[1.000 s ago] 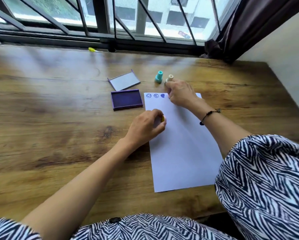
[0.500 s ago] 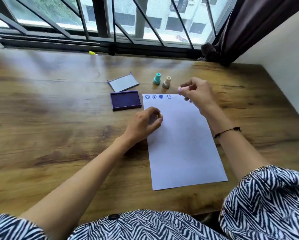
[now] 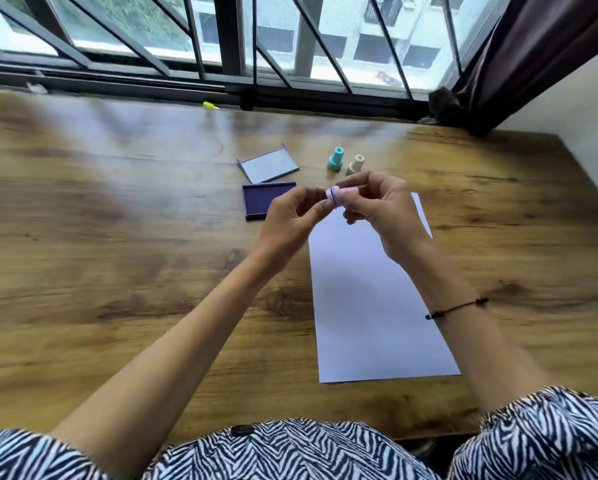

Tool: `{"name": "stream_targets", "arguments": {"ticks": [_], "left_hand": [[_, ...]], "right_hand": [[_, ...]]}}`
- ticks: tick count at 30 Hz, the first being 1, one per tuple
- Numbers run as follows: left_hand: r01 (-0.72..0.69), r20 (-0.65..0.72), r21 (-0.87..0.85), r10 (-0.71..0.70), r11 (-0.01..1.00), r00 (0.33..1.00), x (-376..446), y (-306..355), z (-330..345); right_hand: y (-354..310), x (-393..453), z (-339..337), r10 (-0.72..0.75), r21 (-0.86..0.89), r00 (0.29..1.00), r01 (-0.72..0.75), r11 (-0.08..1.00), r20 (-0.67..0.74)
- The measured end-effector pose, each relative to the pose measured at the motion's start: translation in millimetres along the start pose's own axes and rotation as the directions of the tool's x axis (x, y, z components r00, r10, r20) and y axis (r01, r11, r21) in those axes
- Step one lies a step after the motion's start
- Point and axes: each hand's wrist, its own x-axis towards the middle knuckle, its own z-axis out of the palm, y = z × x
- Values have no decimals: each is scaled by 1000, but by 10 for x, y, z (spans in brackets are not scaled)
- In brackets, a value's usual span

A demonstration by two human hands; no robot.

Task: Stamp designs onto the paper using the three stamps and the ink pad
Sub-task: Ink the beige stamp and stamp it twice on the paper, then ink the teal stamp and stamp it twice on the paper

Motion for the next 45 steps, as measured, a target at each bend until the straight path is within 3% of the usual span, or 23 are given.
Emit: {"name": "stream_targets", "arguments": {"ticks": [5, 10, 12, 14, 17, 19, 21, 24, 26, 28, 30, 32, 36, 38, 42, 45], "left_hand": [[1, -11, 7, 0, 1000, 1000, 16, 51, -9], [-31, -8, 203, 33, 979, 999, 81, 61, -119], [-22, 3, 270, 22, 963, 1000, 126, 51, -146], [27, -55, 264, -13, 964, 998, 180, 43, -143], [105, -164, 237, -67, 966, 984, 237, 7, -142], [107, -177, 250, -64, 962, 982, 252, -31, -167], [106, -187, 250, -60, 962, 980, 262, -54, -219], [114, -225, 232, -60, 966, 973, 278, -66, -298], [111, -238, 219, -57, 969, 970, 297, -76, -327], [103, -243, 215, -49, 971, 969, 306, -83, -320], [107, -241, 206, -56, 973, 969, 320, -96, -293], [117, -232, 195, -70, 974, 970, 327, -114, -268], [123, -225, 152, -87, 981, 970, 329, -136, -262], [118, -226, 149, -82, 982, 971, 328, -131, -266], [110, -257, 127, -74, 986, 964, 364, -103, -319], [86, -244, 65, -68, 994, 967, 392, -64, -351]], "right_hand": [[19, 11, 70, -68, -75, 997, 65, 995, -40], [75, 119, 159, -83, -112, 996, 80, 990, -25], [96, 229, 177, -92, -219, 996, 89, 972, -2], [112, 437, 197, -167, -455, 986, 138, 880, -24], [137, 806, 242, -167, -791, 986, 124, 599, 28], [185, 979, 284, -98, -906, 990, 131, 404, 100], [230, 1068, 337, -30, -944, 987, 157, 292, 155], [243, 1136, 329, 15, -935, 985, 156, 319, 169], [203, 1212, 244, -64, -900, 992, 126, 418, 109], [157, 1328, 119, -166, -898, 986, 101, 429, 31], [138, 1464, -3, -143, -932, 990, 68, 357, 17], [151, 1580, -70, -20, -967, 997, 78, 242, 76], [220, 1645, -49, 58, -975, 974, 217, 55, 220], [269, 1618, -52, 8, -971, 979, 201, 129, 204], [97, 1466, -66, -144, -811, 989, 117, 574, 41], [-169, 1167, 2, -127, -524, 987, 162, 836, 102]]}}
